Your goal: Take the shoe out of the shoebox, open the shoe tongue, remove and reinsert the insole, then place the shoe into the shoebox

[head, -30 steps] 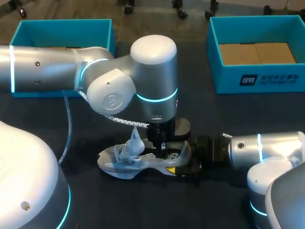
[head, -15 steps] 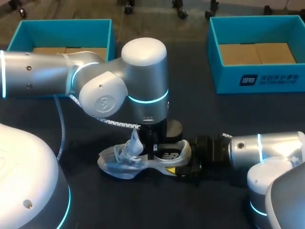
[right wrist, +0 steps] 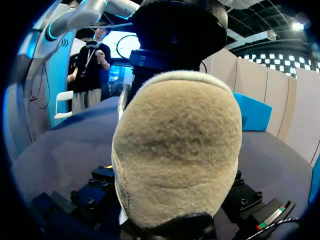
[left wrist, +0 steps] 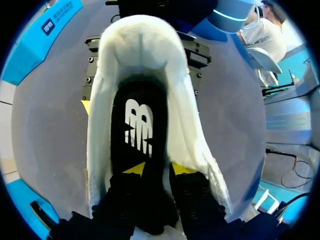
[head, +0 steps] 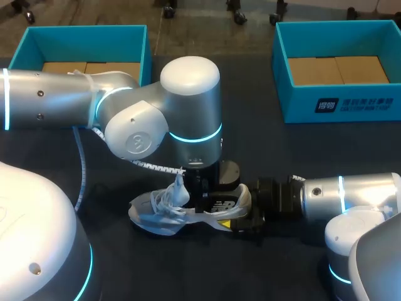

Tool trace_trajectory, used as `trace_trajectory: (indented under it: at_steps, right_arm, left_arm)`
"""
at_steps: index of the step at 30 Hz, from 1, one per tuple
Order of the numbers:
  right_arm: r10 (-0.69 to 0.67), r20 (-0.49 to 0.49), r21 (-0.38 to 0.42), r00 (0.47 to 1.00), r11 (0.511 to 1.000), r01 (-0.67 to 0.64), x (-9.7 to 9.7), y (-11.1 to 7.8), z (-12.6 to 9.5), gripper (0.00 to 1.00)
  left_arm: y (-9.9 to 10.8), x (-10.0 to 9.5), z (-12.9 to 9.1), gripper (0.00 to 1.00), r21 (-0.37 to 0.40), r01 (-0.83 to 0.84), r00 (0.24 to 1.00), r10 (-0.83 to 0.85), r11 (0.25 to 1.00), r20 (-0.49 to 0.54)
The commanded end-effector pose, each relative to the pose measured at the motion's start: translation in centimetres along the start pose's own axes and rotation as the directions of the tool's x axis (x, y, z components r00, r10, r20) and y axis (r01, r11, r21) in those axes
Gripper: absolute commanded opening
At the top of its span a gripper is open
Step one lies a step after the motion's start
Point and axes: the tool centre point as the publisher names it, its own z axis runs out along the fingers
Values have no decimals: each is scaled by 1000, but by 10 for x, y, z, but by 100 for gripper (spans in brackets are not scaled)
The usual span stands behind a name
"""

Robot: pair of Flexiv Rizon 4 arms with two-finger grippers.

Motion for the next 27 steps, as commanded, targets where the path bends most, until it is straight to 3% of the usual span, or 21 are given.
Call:
trace_trajectory:
  at_steps: [1, 6, 12, 14, 16, 17, 22, 27]
  right_arm:
    - [-1, 2, 1, 1000, 1000, 1, -1, -1, 3, 0]
    - [-1, 2, 1, 1000, 1000, 1, -1, -1, 3, 0]
    - [-1, 2, 1, 1000, 1000, 1, -1, -1, 3, 0]
    - [-1, 2, 1, 1000, 1000, 1, -1, -1, 3, 0]
    - [-1, 2, 1, 1000, 1000, 1, -1, -1, 3, 0]
    - [-1, 2, 1, 1000, 1000, 1, -1, -1, 3, 0]
    - [-1, 2, 1, 1000, 1000, 1, -1, -1, 3, 0]
    - [-1, 2, 1, 1000, 1000, 1, -1, -1, 3, 0]
  left_arm:
    - [-2, 0, 13, 35, 11, 5, 999, -5, 1000, 38]
    - [0, -3, 25, 37, 30, 10, 992, -14, 1000, 123]
    - [-8, -20, 35, 30, 29, 52, 974, -57, 998, 221]
    - [-10, -28, 35, 22, 26, 67, 969, -71, 997, 236]
    - [-12, -37, 35, 2, 23, 83, 965, -86, 996, 249]
    - [-12, -41, 34, 0, 22, 90, 964, -93, 996, 249]
    - [-10, -53, 26, 0, 19, 113, 960, -114, 993, 255]
    - [-4, -46, 11, 0, 41, 95, 976, -101, 995, 195]
